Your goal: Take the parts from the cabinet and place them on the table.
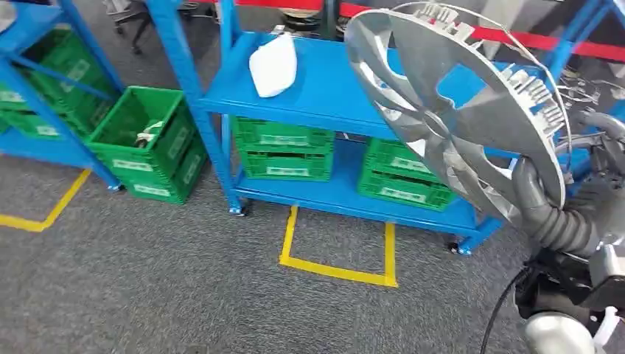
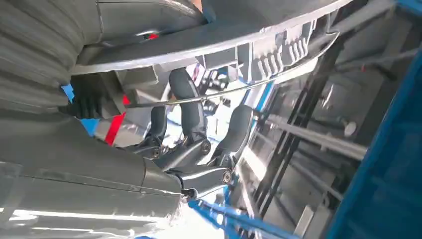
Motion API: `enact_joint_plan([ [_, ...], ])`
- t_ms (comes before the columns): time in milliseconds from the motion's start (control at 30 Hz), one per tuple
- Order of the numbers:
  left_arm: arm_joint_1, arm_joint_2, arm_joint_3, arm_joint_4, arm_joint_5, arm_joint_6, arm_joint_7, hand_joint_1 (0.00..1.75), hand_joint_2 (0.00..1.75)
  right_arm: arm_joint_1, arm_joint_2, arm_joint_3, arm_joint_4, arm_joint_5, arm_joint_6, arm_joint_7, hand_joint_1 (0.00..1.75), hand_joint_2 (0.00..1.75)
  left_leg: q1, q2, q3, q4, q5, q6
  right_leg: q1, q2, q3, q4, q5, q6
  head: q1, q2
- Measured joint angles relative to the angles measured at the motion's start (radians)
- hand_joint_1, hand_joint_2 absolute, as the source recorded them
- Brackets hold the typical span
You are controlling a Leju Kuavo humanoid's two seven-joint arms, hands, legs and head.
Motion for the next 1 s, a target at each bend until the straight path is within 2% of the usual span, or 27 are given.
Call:
enact_joint_plan([
  [33,0.000,0.000,0.000,0.000,0.000,0.000,0.000,0.00,1.75,0.000,0.000,0.000,0.000,0.000,0.000,0.000,1.75,1.75,0.002,-0.015,-0.001,-0.005,0.006,0.010,-0.001,-0.016,0.002,0.000,-0.004,0.007,-0.002,0.000],
  [67,0.000,0.000,0.000,0.000,0.000,0.000,0.000,0.00,1.75,-0.001,-0.001,0.001,0.000,0.001,0.000,0.000,1.75,1.75,0.007,-0.031,-0.001,-0.007,0.011,0.018,-0.007,0.025,-0.001,0.015,-0.025,0.014,0.000,0.000],
  [100,-0.001,0.000,0.000,0.000,0.000,0.001,0.001,0.00,1.75,0.002,-0.001,0.000,-0.001,0.002,0.000,0.001,1.75,1.75,0.009,-0.046,-0.002,-0.007,0.014,0.024,-0.010,0.075,-0.017,0.057,-0.057,0.016,0.004,0.000],
  [133,-0.002,-0.001,0.000,0.000,-0.001,0.001,0.001,0.00,1.75,0.003,-0.002,0.000,-0.001,0.002,0.000,0.001,1.75,1.75,0.009,-0.062,-0.002,-0.007,0.015,0.029,-0.010,0.103,-0.048,0.135,-0.099,0.016,0.015,0.000],
  [167,-0.002,-0.003,0.000,0.000,-0.002,0.001,0.001,0.00,1.75,0.004,-0.003,0.000,-0.001,0.002,-0.001,0.001,1.75,1.75,0.008,-0.079,-0.002,-0.007,0.017,0.032,-0.009,0.116,-0.086,0.225,-0.139,0.017,0.022,0.000],
  [200,-0.001,-0.003,0.000,0.000,-0.002,0.000,0.001,0.00,1.75,0.006,-0.002,0.001,-0.001,0.002,-0.001,0.001,1.75,1.75,0.006,-0.095,-0.002,-0.007,0.018,0.034,-0.009,0.119,-0.114,0.286,-0.159,0.017,0.028,0.000],
  [233,0.001,-0.003,0.000,0.000,-0.002,0.000,0.002,0.00,1.75,0.010,-0.002,0.002,0.000,0.001,-0.001,0.001,1.75,1.75,0.005,-0.111,-0.002,-0.007,0.018,0.035,-0.009,0.121,-0.129,0.315,-0.158,0.016,0.031,0.000],
  [267,0.003,-0.003,0.000,0.000,-0.002,0.000,0.001,0.00,1.75,0.012,-0.002,0.003,0.000,0.002,-0.001,0.001,1.75,1.75,0.003,-0.128,-0.001,-0.006,0.019,0.035,-0.009,0.122,-0.123,0.294,-0.129,0.013,0.034,0.000],
  [300,0.004,-0.003,0.000,0.000,-0.002,0.001,0.001,0.00,1.75,0.012,-0.002,0.006,0.000,0.002,0.000,0.001,1.75,1.75,0.003,-0.143,0.000,-0.006,0.020,0.034,-0.009,0.126,-0.099,0.234,-0.084,0.009,0.039,0.000],
  [333,0.004,-0.003,0.000,0.000,-0.002,0.001,-0.001,0.00,1.75,0.012,-0.002,0.008,0.000,0.002,0.000,0.001,1.75,1.75,0.003,-0.156,0.003,-0.005,0.021,0.033,-0.009,0.135,-0.063,0.147,-0.033,0.005,0.042,0.000],
  [367,0.003,-0.003,0.000,0.000,-0.002,0.000,-0.002,0.00,1.75,0.010,-0.002,0.007,0.000,0.002,0.000,0.001,1.75,1.75,0.003,-0.166,0.003,-0.005,0.021,0.032,-0.010,0.157,-0.032,0.068,0.007,0.001,0.045,0.000],
  [400,0.003,-0.003,0.000,0.000,-0.002,-0.001,-0.002,0.00,1.75,0.009,-0.002,0.008,0.000,0.002,0.000,0.001,1.75,1.75,0.000,-0.173,-0.003,-0.003,0.023,0.028,-0.012,0.201,-0.018,0.042,0.003,-0.005,0.045,0.000],
  [433,0.002,-0.002,0.000,0.000,-0.002,-0.002,-0.003,0.00,1.75,0.009,-0.002,0.008,-0.001,0.002,0.000,0.001,1.75,1.75,0.002,-0.182,-0.013,0.003,0.024,0.022,-0.013,0.199,-0.015,0.015,0.002,-0.007,0.042,0.000],
  [500,0.004,0.000,0.000,0.000,0.000,-0.003,-0.004,0.00,1.75,0.004,0.000,0.011,0.001,0.002,0.002,0.001,1.75,1.75,0.009,-0.193,-0.024,-0.001,0.033,0.008,-0.007,0.186,-0.019,0.016,0.000,-0.013,0.045,0.000],
  [533,0.004,0.000,0.000,0.001,0.003,-0.003,-0.004,0.00,1.75,0.001,0.000,0.012,0.001,0.002,0.003,0.001,1.75,1.75,0.003,-0.202,-0.026,-0.002,0.035,0.002,-0.011,0.177,-0.018,0.009,0.005,-0.019,0.044,0.000],
  [567,0.004,0.005,0.000,0.001,0.005,-0.003,-0.004,0.00,1.75,-0.008,0.000,0.015,0.001,0.002,0.003,-0.002,1.75,1.75,0.000,-0.141,-0.028,0.006,0.022,-0.001,-0.015,0.165,-0.016,0.002,0.011,-0.026,0.044,0.000],
  [600,-0.001,0.005,0.000,0.000,0.005,-0.003,-0.005,0.00,1.75,-0.009,0.002,0.016,0.002,0.002,0.003,-0.004,1.75,1.75,-0.005,-0.074,-0.043,0.032,-0.002,-0.008,-0.014,0.157,-0.015,0.001,0.012,-0.027,0.030,0.000],
  [633,-0.006,0.005,0.000,0.001,0.005,-0.003,-0.006,0.00,1.75,-0.010,0.002,0.016,0.001,0.001,0.001,-0.008,1.75,1.75,0.004,-0.057,-0.074,0.097,-0.044,-0.015,-0.012,0.142,-0.015,0.002,0.011,-0.033,0.021,0.000],
  [700,-0.012,0.006,0.000,0.001,0.005,-0.003,-0.006,0.00,1.75,-0.011,0.005,0.019,0.003,-0.005,0.000,-0.019,1.75,1.75,0.016,-0.064,-0.147,0.250,-0.108,-0.023,-0.010,0.116,-0.015,0.002,0.010,-0.033,0.011,0.000],
  [733,-0.012,0.006,0.000,0.000,0.005,-0.003,-0.006,0.00,1.75,-0.011,0.006,0.021,0.006,-0.009,-0.001,-0.024,1.75,1.75,0.021,-0.067,-0.168,0.290,-0.113,-0.027,-0.011,0.103,-0.015,0.002,0.010,-0.033,0.008,0.000],
  [767,-0.011,0.006,0.000,0.001,0.005,-0.003,-0.006,0.00,1.75,-0.011,0.008,0.023,0.007,-0.013,-0.001,-0.029,1.75,1.75,0.024,-0.070,-0.165,0.283,-0.098,-0.030,-0.011,0.091,-0.015,0.003,0.009,-0.032,0.003,0.000],
  [800,-0.011,0.006,0.000,0.001,0.005,-0.002,-0.006,0.00,1.75,-0.011,0.010,0.025,0.007,-0.017,-0.001,-0.032,1.75,1.75,0.025,-0.068,-0.141,0.236,-0.063,-0.031,-0.011,0.079,-0.015,0.004,0.007,-0.030,-0.001,0.000],
  [833,-0.012,0.007,0.000,0.001,0.005,-0.002,-0.006,0.00,1.75,-0.012,0.011,0.027,0.009,-0.018,-0.001,-0.033,1.75,1.75,0.025,-0.058,-0.095,0.157,-0.020,-0.031,-0.012,0.069,-0.012,0.004,0.005,-0.025,-0.003,0.000],
  [867,-0.012,0.007,0.000,0.001,0.005,-0.001,-0.007,0.00,1.75,-0.013,0.011,0.030,0.009,-0.018,-0.002,-0.034,1.75,1.75,0.024,-0.033,-0.045,0.073,0.016,-0.028,-0.012,0.060,-0.009,0.005,0.001,-0.021,-0.005,0.000],
  [900,-0.013,0.007,0.000,0.000,0.005,0.000,-0.008,0.00,1.75,-0.013,0.012,0.032,0.009,-0.022,-0.001,-0.038,1.75,1.75,0.014,0.030,-0.015,0.019,0.009,-0.026,-0.009,0.052,-0.005,0.006,-0.003,-0.014,-0.008,0.000],
  [933,-0.015,0.007,0.000,0.000,0.006,0.003,-0.013,0.00,1.75,-0.013,0.013,0.032,0.009,-0.030,-0.001,-0.046,1.75,1.75,0.008,0.025,-0.010,0.004,0.012,-0.014,-0.003,0.043,-0.006,0.011,-0.007,-0.007,-0.010,0.000],
  [1000,-0.013,0.007,0.002,0.000,0.009,0.011,-0.022,0.00,1.75,-0.014,0.013,0.032,0.010,-0.040,0.002,-0.054,1.75,1.75,0.004,0.002,-0.018,0.008,0.011,-0.002,-0.003,0.021,0.000,0.006,-0.007,0.000,-0.001,0.000],
])
